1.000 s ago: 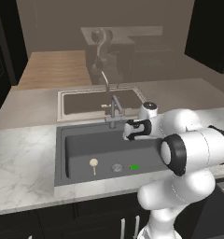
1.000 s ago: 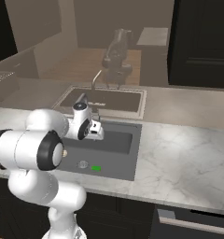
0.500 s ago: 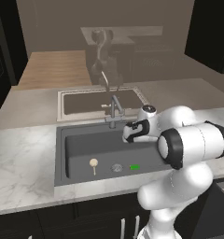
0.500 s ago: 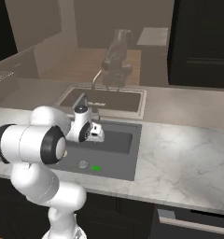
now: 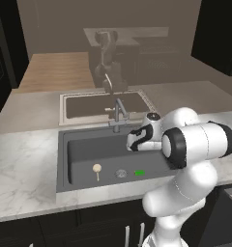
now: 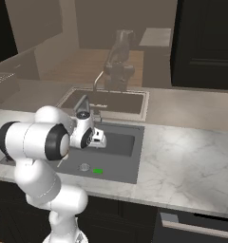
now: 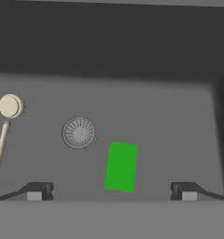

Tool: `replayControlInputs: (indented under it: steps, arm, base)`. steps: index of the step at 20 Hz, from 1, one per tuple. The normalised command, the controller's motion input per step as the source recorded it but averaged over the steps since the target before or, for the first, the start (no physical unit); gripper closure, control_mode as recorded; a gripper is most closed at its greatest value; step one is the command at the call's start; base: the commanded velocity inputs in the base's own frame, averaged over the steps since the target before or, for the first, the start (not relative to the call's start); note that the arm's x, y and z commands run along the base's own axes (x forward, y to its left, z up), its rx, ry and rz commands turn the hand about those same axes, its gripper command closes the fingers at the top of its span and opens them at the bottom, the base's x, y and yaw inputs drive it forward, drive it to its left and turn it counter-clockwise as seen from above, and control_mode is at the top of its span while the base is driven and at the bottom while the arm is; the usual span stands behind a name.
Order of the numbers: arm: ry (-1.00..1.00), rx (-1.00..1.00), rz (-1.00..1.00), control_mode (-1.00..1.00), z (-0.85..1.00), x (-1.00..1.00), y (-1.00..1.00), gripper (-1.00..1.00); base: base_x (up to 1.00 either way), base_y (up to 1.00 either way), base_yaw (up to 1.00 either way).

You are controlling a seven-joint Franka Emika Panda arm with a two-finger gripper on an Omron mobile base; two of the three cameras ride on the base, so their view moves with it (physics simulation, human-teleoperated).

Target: Pick up the dish brush and sponge from the sink, and place them back in the cabinet, and close the cabinet doors.

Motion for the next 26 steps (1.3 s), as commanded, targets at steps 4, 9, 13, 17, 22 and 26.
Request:
replayControlInputs:
  steps: [4, 9, 13, 17, 22, 26]
  arm:
    - [0.0, 0.0, 0.0, -1.0, -0.21, 0.0, 0.0, -1.0]
    - [0.02, 0.0, 0.0, -1.0, -0.24, 0.0, 0.0, -1.0]
    - [0.03, 0.0, 0.0, -1.0, -0.29, 0.0, 0.0, -1.0]
    - [0.0, 0.0, 0.0, -1.0, -0.24, 0.0, -0.02, -1.0]
    - [0.0, 0.0, 0.0, -1.0, -0.15, 0.03, -0.08, -1.0]
    - [0.0, 0.0, 0.0, -1.0, -0.15, 0.01, -0.17, -1.0]
  base:
    - [0.0, 0.0, 0.0]
    - [0.0, 0.0, 0.0]
    - [0.0, 0.0, 0.0]
    - [0.0, 0.0, 0.0]
    - [0.0, 0.0, 0.0]
    - [0.0, 0.0, 0.0]
